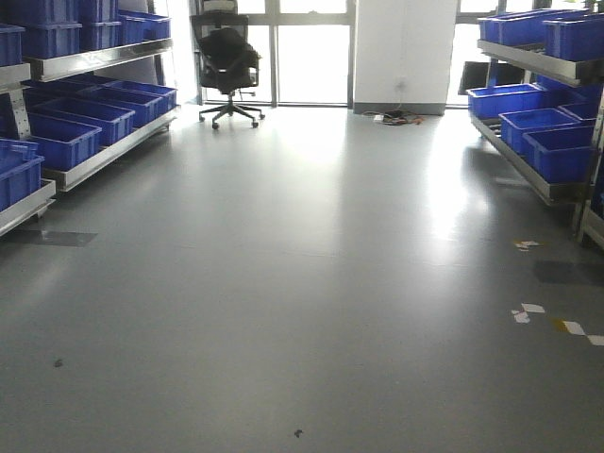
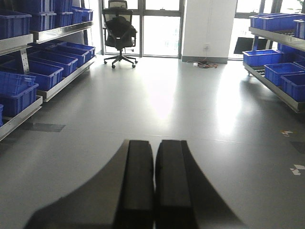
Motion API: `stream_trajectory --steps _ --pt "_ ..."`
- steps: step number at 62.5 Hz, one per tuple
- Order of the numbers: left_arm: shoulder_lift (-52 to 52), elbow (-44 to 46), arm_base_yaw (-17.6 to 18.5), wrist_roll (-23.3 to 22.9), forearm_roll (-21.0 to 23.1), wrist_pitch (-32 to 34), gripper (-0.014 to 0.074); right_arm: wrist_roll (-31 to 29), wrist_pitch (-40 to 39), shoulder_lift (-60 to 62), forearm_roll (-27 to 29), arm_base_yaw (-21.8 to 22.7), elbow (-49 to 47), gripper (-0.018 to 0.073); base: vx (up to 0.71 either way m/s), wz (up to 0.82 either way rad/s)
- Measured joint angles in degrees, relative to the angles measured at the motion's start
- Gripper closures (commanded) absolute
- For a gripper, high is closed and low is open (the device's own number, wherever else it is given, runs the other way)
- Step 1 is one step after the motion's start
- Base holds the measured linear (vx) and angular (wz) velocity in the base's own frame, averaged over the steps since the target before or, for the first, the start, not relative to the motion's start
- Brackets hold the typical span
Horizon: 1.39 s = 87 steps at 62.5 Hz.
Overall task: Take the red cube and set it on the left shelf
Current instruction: 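Drive the base to the shelf of blue crates, holding the cube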
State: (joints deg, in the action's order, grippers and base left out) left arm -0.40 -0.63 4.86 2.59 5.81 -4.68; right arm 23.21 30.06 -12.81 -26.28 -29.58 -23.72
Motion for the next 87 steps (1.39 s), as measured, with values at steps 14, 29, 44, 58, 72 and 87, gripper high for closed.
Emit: stream_trajectory --steps 14,29,44,58,72,87 --pt "0.0 0.0 0.0 0.0 0.0 0.0 0.0495 0.0 0.1 0.0 0.0 0.0 0.0 0.0399 0.41 0.14" --pt "0.0 0.0 0.0 0.0 0.0 0.0 0.0495 0.0 0.1 0.0 0.0 0.0 0.0 0.0399 0.48 0.09" --pt "0.0 0.0 0.0 0.0 0.0 0.0 0.0495 0.0 0.1 0.0 0.0 0.0 0.0 0.0399 0.58 0.1" --pt "0.0 0.0 0.0 0.0 0.0 0.0 0.0496 0.0 0.18 0.0 0.0 0.0 0.0 0.0399 0.64 0.12" --pt "0.0 0.0 0.0 0.0 0.0 0.0 0.0495 0.0 0.18 0.0 0.0 0.0 0.0 0.0399 0.65 0.18" --pt "0.0 0.0 0.0 0.0 0.0 0.0 0.0495 0.0 0.18 0.0 0.0 0.0 0.0 0.0399 0.63 0.17"
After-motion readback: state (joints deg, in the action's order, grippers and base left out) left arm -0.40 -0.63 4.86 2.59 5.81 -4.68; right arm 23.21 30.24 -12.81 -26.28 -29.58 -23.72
